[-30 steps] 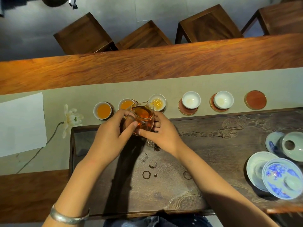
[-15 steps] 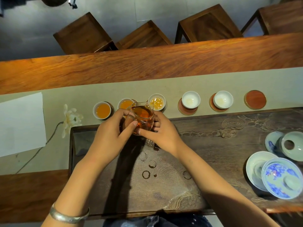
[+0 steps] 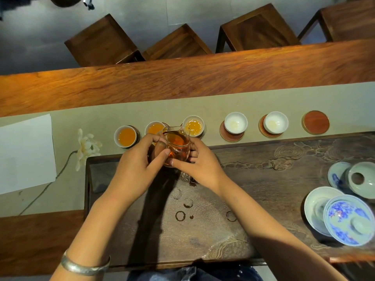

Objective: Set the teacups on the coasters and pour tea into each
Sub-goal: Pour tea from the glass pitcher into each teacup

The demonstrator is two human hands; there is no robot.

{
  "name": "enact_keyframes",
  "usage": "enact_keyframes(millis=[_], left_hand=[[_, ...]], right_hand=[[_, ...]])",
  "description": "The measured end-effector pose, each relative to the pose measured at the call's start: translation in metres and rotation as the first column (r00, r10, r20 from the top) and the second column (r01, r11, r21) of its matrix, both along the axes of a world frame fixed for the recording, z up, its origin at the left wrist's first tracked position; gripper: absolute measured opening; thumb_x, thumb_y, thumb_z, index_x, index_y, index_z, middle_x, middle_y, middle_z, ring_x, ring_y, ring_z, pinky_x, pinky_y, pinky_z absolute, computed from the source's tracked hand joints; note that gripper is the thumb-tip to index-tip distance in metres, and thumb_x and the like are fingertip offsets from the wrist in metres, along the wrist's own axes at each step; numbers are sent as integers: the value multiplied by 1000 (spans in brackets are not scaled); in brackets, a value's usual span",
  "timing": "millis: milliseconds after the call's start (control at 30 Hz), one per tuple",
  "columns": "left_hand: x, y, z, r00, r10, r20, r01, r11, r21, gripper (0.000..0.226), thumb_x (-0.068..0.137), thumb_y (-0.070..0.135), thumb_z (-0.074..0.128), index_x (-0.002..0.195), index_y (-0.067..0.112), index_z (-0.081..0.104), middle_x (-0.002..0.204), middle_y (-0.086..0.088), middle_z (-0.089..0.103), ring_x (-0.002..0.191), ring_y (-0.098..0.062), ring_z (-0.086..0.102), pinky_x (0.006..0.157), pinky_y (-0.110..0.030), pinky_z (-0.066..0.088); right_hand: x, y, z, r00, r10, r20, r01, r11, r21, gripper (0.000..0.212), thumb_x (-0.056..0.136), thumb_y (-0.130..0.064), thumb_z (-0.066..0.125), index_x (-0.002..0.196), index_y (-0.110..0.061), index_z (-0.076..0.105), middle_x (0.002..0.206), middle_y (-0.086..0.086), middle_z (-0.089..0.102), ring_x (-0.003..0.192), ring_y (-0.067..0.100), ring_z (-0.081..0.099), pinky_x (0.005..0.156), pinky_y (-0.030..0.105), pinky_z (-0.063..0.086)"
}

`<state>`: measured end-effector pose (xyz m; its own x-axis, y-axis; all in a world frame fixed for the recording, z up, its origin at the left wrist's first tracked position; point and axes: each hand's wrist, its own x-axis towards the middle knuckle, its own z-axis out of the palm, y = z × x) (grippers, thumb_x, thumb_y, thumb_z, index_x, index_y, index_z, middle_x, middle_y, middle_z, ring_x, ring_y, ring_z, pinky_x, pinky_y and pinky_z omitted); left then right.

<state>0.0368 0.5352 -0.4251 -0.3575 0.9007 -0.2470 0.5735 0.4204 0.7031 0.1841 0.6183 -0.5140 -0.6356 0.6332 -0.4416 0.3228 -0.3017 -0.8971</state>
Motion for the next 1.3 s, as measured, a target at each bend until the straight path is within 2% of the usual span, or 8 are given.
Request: enact_keyframes(millis=[167, 333, 433, 700, 833, 1067, 1167, 1300], left_hand=[[-1, 2, -1, 1000, -3, -6, 3, 1000, -5, 23, 91, 37, 56, 111, 27, 57, 93, 12, 65, 75, -7, 63, 67, -38, 54], [-1, 4, 0, 1000, -9, -4, 9, 1000, 6, 21, 91, 34, 57, 110, 25, 57, 93, 12, 65, 72, -9, 62, 66, -38, 53], [-2, 5, 0, 1000, -13, -9, 13, 1000, 11, 19, 91, 34, 57, 109, 26, 57, 90, 11, 66, 69, -8, 61, 63, -36, 52], [-3, 5, -2, 1000, -25, -9, 25, 1000, 7, 19, 91, 36, 57, 108, 27, 57, 88, 12, 65, 66, -6, 58, 55, -15, 43], [-3, 4, -2, 1000, -26, -18, 26, 1000, 5, 20, 90, 38, 56, 108, 27, 57, 87, 11, 65, 65, -6, 58, 53, -17, 42], [-2, 5, -1, 1000, -23, -15, 23, 1000, 5, 21, 90, 39, 55, 108, 27, 57, 86, 9, 66, 67, -7, 60, 60, -31, 50], [-2, 4, -1, 999, -32, -15, 32, 999, 5, 22, 90, 39, 55, 109, 27, 57, 87, 9, 66, 67, -6, 59, 58, -25, 48], [-2, 5, -1, 999, -39, -33, 39, 999, 11, 20, 91, 35, 57, 109, 25, 57, 82, 8, 65, 63, -3, 56, 52, -13, 39]], right_hand=[[0, 1, 1, 1000, -5, 6, 5, 1000, -3, 61, 67, -44, 83, 116, -55, 48, 112, -23, 67, 106, -4, 65, 90, 19, 54], [-2, 2, -1, 1000, -21, -12, 21, 1000, -17, 69, 65, -47, 83, 125, -44, 49, 117, -16, 68, 108, 2, 67, 96, 32, 55], [-2, 2, -2, 1000, -18, -4, 18, 1000, -14, 68, 65, -47, 83, 125, -43, 49, 117, -15, 68, 107, 2, 67, 96, 31, 55], [-2, 2, -2, 1000, -17, 12, 17, 1000, -11, 62, 65, -49, 82, 116, -53, 49, 113, -21, 67, 105, -3, 66, 90, 21, 55], [-2, 1, -1, 1000, -13, 5, 13, 1000, -8, 68, 64, -51, 81, 124, -45, 49, 113, -22, 67, 106, -4, 66, 89, 19, 55], [-1, 1, 0, 1000, -14, 0, 14, 999, -32, 71, 63, -49, 81, 126, -42, 49, 113, -21, 67, 106, -4, 66, 91, 22, 55], [0, 1, 0, 1000, -14, -6, 14, 999, -39, 73, 64, -47, 81, 129, -39, 49, 116, -18, 67, 107, 0, 66, 95, 28, 55], [-1, 1, 2, 1000, -18, -10, 18, 999, -41, 75, 62, -49, 81, 129, -38, 50, 115, -17, 67, 106, -1, 67, 93, 25, 55]])
